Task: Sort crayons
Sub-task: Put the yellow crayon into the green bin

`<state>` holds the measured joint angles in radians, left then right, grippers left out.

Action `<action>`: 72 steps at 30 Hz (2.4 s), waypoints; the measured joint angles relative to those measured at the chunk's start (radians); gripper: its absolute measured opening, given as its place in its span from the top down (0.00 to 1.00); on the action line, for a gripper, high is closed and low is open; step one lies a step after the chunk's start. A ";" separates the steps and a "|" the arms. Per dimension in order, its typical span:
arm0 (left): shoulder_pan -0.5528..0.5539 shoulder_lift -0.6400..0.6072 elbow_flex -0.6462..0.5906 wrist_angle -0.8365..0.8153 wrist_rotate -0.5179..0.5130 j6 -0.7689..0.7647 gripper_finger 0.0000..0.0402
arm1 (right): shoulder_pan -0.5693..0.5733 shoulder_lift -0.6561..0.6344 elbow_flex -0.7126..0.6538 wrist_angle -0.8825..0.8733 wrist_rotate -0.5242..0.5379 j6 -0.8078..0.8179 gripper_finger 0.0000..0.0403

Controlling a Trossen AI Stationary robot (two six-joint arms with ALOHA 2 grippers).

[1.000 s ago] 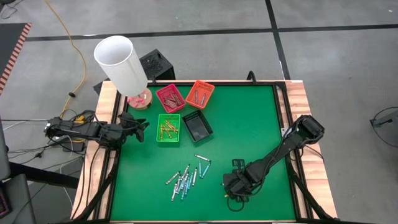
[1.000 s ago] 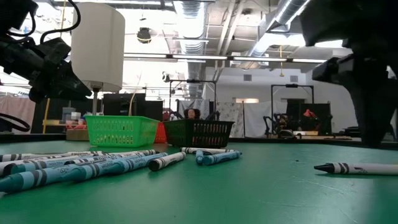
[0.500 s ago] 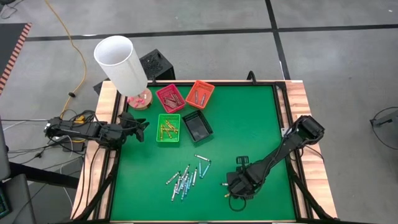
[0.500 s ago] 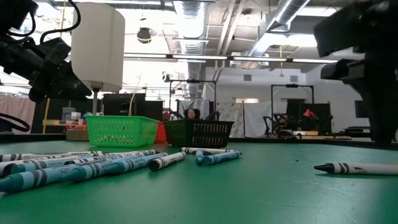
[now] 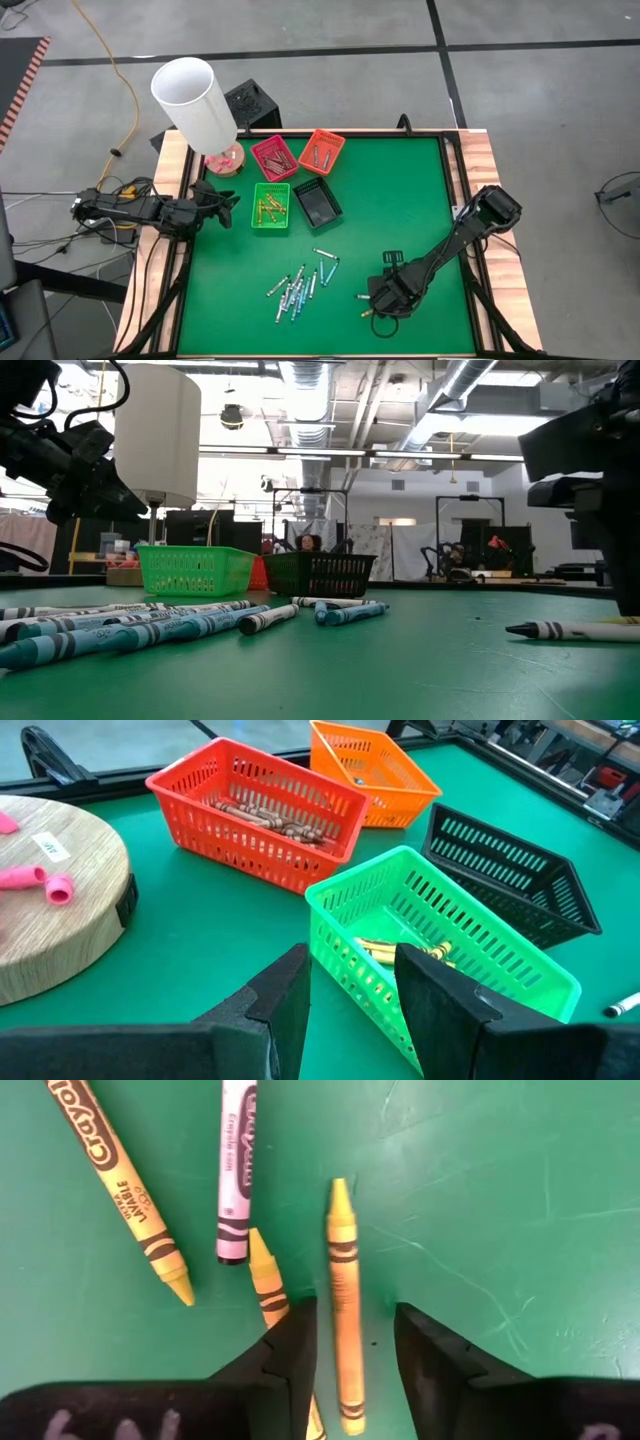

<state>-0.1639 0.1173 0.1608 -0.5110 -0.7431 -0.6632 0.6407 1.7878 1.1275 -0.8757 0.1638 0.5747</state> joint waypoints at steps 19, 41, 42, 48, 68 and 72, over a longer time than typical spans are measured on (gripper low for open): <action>0.000 0.000 0.000 -0.003 0.000 0.000 0.66 | -0.052 -0.005 -0.068 0.143 -0.042 -0.034 0.98; 0.000 0.000 0.000 -0.004 -0.005 0.008 0.66 | -0.198 -0.003 0.097 0.263 0.128 -0.197 1.00; 0.000 0.000 0.000 -0.004 -0.005 0.007 0.66 | -0.209 -0.003 0.103 0.278 0.131 -0.215 1.00; 0.000 0.000 0.000 -0.003 0.001 0.006 0.66 | -0.251 -0.004 0.130 0.321 0.131 -0.289 1.00; 0.000 0.000 0.000 -0.003 0.111 0.004 0.66 | -0.481 0.034 0.134 1.335 0.178 -0.735 1.00; 0.000 0.000 0.000 -0.003 0.110 0.005 0.66 | -0.547 0.115 0.151 1.541 0.145 -0.740 1.00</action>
<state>-0.1642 0.1173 0.1608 -0.5144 -0.6327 -0.6586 0.0933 1.9031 1.2782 0.6651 0.3091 -0.1656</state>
